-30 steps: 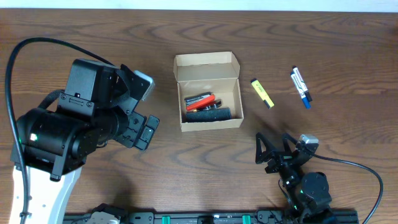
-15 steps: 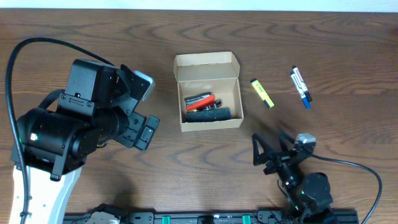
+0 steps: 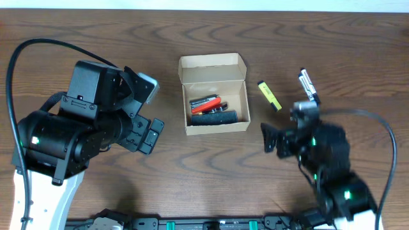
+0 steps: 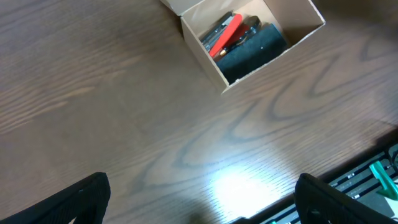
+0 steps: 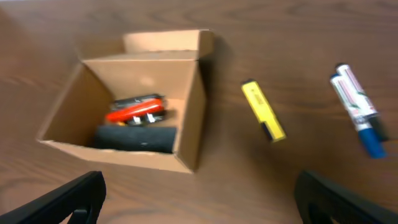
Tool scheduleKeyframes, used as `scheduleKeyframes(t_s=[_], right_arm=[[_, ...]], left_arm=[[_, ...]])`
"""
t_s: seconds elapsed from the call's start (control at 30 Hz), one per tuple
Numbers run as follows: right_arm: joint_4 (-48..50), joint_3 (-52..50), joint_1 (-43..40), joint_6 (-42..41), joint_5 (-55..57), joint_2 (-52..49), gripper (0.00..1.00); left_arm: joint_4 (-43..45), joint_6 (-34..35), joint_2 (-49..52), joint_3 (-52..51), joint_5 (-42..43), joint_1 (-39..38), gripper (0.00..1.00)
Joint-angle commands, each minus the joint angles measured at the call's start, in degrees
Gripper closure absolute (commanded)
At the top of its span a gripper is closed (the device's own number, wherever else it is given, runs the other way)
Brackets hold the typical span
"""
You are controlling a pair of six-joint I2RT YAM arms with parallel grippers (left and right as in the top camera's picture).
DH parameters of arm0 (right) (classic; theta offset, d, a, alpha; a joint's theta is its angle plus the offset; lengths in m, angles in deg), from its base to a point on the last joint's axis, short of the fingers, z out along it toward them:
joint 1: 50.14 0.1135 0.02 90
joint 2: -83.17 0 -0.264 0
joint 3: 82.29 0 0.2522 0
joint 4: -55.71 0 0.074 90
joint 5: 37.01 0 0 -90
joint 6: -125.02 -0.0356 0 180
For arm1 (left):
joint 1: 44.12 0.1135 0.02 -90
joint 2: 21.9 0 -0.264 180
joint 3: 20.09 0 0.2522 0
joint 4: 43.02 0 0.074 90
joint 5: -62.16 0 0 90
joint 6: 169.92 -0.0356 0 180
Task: Pack container
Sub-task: 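Reach the right gripper to the yellow highlighter and grasp it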
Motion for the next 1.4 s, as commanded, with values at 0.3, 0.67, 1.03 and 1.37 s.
scheduleKeyframes(t_s=[0.3,0.67,1.03,1.37], right_arm=[[6.7,18.1,-6.3,18.6,-0.3,-25.8,0.01],[10.2,26.1,-14.2,27.3,-8.5,-51.7,0.04],[15.8,27.2,-14.3,30.2,-6.8,-65.4,0.07],[17.5,27.2,-14.3,31.2,-6.8,-70.7,0.11]], left_arm=[[-0.2,0.7,0.0,-0.2,0.4,0.1,0.05],[-0.2,0.7,0.0,-0.2,0.4,0.1,0.05],[-0.2,0.7,0.0,-0.2,0.4,0.1,0.05],[-0.2,0.7,0.0,-0.2,0.4,0.1,0.05]])
